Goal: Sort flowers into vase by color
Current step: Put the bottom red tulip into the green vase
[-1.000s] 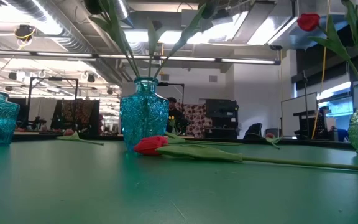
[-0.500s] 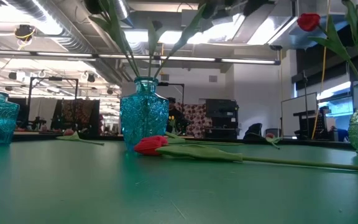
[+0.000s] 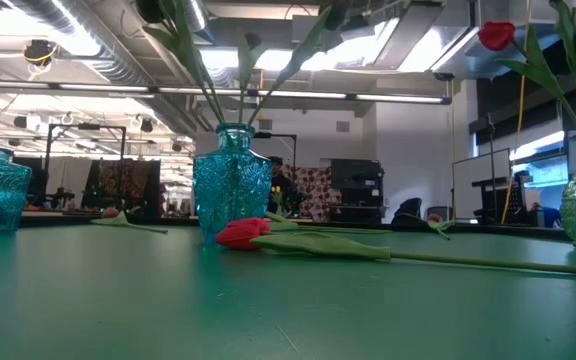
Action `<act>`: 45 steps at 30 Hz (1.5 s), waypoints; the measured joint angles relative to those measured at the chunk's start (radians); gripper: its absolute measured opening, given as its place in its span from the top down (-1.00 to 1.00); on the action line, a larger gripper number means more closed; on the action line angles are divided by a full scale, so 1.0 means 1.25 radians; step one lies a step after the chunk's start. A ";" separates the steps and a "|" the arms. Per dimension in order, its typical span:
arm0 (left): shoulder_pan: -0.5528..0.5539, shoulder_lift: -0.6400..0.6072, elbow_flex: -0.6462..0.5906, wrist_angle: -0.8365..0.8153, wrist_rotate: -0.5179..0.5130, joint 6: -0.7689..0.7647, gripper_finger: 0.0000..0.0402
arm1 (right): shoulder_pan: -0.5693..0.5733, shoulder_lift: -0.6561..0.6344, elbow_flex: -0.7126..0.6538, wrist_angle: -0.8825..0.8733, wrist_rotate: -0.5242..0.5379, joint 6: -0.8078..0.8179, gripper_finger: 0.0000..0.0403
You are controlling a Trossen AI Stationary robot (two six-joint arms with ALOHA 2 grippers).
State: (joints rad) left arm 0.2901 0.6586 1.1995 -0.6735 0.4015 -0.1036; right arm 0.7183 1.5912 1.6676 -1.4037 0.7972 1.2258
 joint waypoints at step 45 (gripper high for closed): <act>0.000 0.000 0.000 0.001 -0.002 -0.167 0.19 | -0.138 0.170 -0.665 1.237 -0.203 -0.463 0.06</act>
State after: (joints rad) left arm 0.2901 0.6586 1.1995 -0.6727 0.3993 -0.3122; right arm 0.5460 1.8035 0.8368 0.1429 0.5429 0.6472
